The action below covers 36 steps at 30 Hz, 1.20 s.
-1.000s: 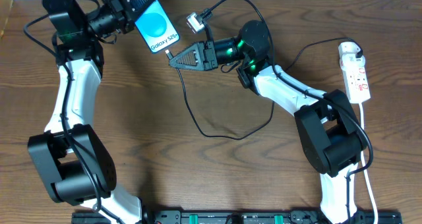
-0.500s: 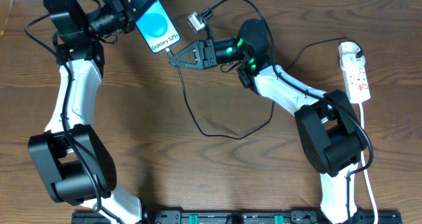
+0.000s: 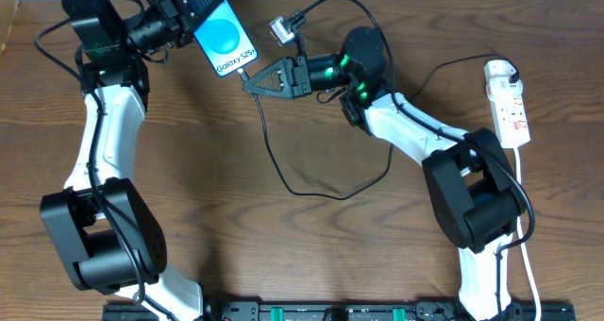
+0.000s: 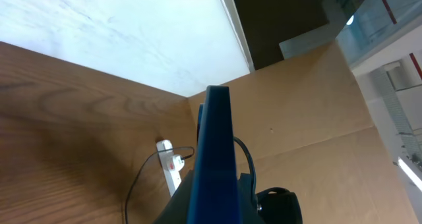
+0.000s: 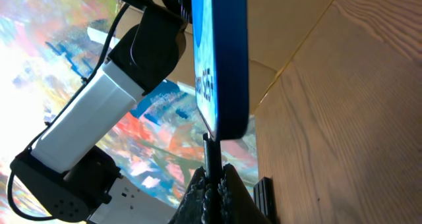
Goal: Plug charger to phone and switch on socket
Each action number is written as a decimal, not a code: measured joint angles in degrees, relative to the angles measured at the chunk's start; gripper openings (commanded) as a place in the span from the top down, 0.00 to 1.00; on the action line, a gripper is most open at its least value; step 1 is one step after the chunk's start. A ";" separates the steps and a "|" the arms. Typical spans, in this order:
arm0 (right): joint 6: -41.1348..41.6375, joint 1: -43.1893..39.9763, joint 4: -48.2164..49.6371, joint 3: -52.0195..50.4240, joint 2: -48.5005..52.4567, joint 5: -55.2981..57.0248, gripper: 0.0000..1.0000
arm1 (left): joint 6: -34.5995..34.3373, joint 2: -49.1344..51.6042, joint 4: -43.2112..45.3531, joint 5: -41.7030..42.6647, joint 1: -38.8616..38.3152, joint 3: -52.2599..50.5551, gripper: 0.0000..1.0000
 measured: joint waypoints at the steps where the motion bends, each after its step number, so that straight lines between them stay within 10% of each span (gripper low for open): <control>1: 0.00 -0.22 0.00 0.00 0.00 -0.09 0.99 | 0.04 0.00 0.00 -0.02 0.00 0.00 0.93; 36: 0.00 -0.63 -0.11 0.00 0.00 -2.14 0.99 | 0.26 0.00 0.13 -0.66 -2.03 0.00 0.92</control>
